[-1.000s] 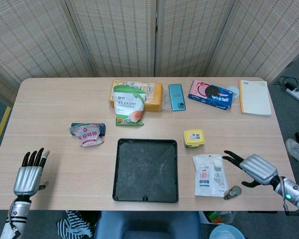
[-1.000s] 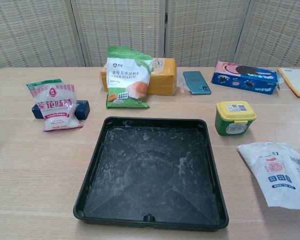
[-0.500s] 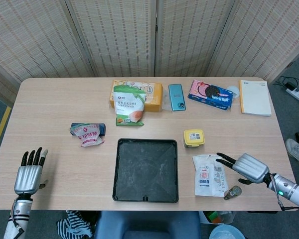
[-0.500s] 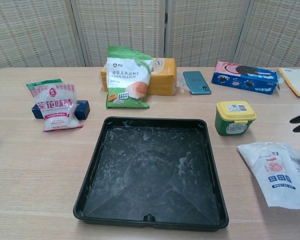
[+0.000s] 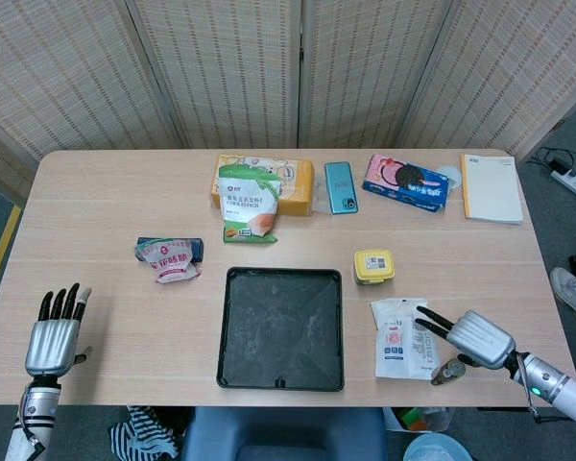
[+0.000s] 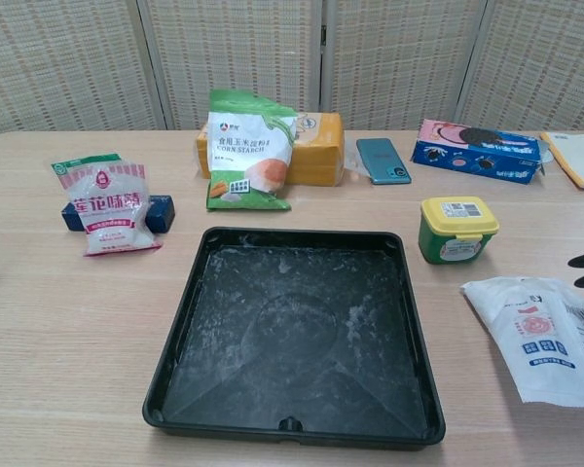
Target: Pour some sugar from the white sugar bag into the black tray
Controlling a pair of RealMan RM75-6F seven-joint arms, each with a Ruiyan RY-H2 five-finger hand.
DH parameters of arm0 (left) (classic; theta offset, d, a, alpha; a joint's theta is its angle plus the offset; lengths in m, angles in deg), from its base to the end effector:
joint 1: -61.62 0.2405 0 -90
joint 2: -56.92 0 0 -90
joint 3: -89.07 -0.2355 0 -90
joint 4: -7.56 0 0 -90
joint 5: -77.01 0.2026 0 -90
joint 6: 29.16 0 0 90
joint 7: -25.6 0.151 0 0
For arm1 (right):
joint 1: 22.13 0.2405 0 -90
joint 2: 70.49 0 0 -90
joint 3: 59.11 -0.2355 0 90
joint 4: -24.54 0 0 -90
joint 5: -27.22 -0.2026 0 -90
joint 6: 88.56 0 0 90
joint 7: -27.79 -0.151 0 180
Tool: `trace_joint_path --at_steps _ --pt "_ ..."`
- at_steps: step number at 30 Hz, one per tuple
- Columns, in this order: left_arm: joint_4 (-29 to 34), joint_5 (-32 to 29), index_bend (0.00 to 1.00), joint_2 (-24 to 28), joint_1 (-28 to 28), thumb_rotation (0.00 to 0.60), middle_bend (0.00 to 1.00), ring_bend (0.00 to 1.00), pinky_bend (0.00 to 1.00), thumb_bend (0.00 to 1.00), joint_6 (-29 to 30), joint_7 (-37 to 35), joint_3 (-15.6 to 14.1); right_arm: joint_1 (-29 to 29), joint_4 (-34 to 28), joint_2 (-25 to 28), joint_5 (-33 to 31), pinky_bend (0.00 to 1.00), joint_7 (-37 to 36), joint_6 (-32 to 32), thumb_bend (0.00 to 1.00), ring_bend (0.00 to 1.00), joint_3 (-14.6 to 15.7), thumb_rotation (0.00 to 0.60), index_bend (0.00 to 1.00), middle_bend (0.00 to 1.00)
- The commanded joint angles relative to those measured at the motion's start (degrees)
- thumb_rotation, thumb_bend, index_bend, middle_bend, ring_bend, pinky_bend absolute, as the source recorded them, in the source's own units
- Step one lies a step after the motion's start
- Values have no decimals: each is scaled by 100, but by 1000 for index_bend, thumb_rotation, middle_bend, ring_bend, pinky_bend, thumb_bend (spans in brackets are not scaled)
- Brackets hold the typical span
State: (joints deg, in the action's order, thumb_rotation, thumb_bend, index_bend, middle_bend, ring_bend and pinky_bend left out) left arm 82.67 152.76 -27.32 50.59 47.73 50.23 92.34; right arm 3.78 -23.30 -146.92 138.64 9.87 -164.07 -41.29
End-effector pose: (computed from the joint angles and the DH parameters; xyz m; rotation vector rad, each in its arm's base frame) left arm -0.3148 0.2191 0.0637 -1.4983 -0.7407 -0.5282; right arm -0.3362 -0.2345 0.0858 2.3297 -0.5736 0.5905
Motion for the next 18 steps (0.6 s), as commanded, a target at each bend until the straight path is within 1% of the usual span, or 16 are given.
trace_joint_path --at_steps 1,5,9,14,18 --pt "0 17 0 -1 1 600 0 13 0 170 27 6 4 -157 411 -405 -125 923 -98 -148 276 763 -134 600 0 0" --pt "27 52 0 29 11 600 0 13 0 170 77 -29 8 -198 711 -757 -195 923 -110 -211 276 763 -239 600 0 0" --pt "87 112 0 92 29 600 0 13 0 170 142 -94 3 -188 810 -972 -252 923 -82 -213 276 762 -316 600 0 0" --pt "137 153 0 155 31 600 0 13 0 169 158 -169 1 -141 633 -1066 -288 923 27 -179 276 764 -365 600 0 0" --pt "189 197 0 205 38 600 0 14 0 170 184 -241 -3 -90 308 -1049 -335 923 159 -83 276 765 -398 600 0 0"
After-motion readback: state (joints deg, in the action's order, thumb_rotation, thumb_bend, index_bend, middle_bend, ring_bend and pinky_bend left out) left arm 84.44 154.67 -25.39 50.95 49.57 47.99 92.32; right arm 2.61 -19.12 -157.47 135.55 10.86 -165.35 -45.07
